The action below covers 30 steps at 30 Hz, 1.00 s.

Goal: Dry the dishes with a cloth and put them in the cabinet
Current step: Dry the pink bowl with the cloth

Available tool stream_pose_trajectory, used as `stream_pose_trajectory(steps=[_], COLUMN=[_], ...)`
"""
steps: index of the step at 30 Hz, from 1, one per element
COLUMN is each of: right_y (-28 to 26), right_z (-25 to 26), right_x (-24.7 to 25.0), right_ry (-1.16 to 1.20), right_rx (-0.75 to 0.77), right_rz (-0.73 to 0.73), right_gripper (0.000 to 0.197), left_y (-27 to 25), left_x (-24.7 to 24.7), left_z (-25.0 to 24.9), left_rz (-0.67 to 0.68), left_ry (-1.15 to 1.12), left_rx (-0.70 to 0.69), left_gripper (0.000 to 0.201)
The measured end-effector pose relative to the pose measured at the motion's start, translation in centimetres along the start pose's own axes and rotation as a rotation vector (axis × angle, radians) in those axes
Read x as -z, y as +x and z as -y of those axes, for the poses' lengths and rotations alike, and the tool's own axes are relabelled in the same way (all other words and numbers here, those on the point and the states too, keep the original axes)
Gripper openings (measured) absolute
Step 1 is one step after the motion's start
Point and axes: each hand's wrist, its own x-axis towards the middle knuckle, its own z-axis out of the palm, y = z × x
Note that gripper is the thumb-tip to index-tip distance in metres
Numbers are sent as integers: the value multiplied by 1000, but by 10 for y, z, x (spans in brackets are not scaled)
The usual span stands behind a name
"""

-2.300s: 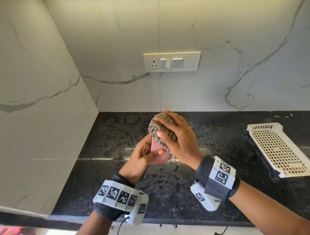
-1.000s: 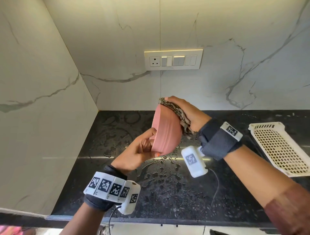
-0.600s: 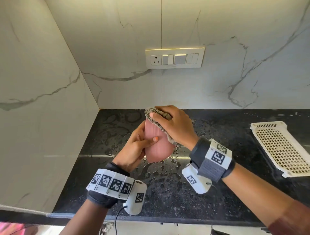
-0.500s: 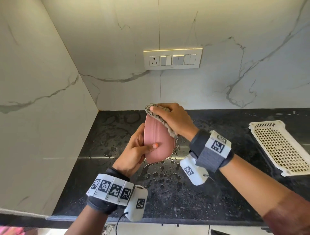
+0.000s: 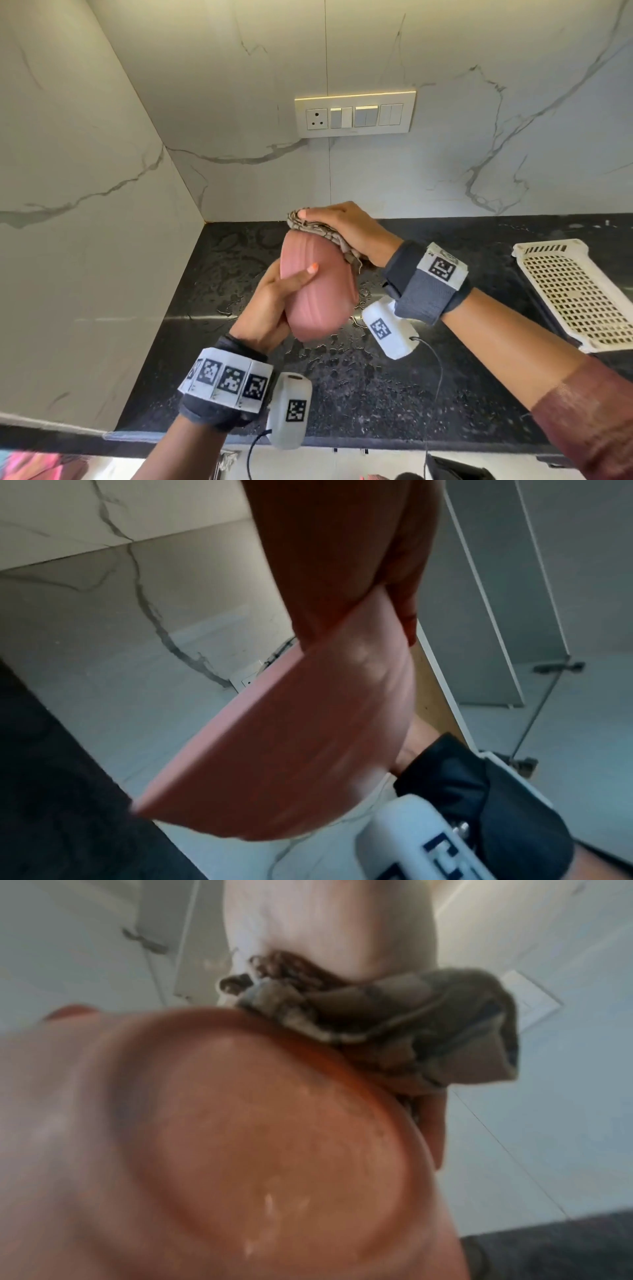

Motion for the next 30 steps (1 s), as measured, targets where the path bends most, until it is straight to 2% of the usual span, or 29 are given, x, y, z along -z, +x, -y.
stream_pose_trajectory(steps=[1, 4, 6, 10, 13, 15, 19, 22, 24, 26, 28, 30], right_y=[1, 0, 0, -7, -20, -25, -33, -40, -46, -51, -53, -48], right_z=[-4, -22, -41, -75, -82, -87, -89, -87, -82, -78, -76, -82], right_x=[3, 7, 5, -3, -13, -19, -22, -15, -6, 9, 25, 35], right_ry=[66, 360, 515, 701, 770, 840, 920, 894, 842, 861, 929, 895], right_rx=[-66, -344, -443, -572, -676, -686, -746, -730, -685, -607, -461, -347], right_rz=[1, 110, 159, 208, 345, 394, 353, 340, 351, 327, 251, 83], right_gripper=[37, 30, 34, 50, 69, 70, 56, 49, 54, 48, 42, 46], left_y=[-1, -6, -7, -4, -2, 0, 2, 4, 6, 7, 7, 5], left_x=[1, 2, 2, 3, 2, 2, 9, 12, 16, 21, 29, 31], left_z=[1, 9, 14, 25, 36, 43, 54, 57, 57, 55, 55, 53], left_rz=[-20, -71, -99, -126, -134, -135, -151, -155, -174, -211, -243, -243], left_ry=[-11, -50, -71, -25, 50, 130, 263, 261, 273, 229, 137, 91], left_rx=[-16, -60, -86, -125, -127, -117, -105, -66, -38, -23, -20, -34], left_gripper=[63, 62, 61, 45, 43, 47, 40, 39, 38, 39, 46, 39])
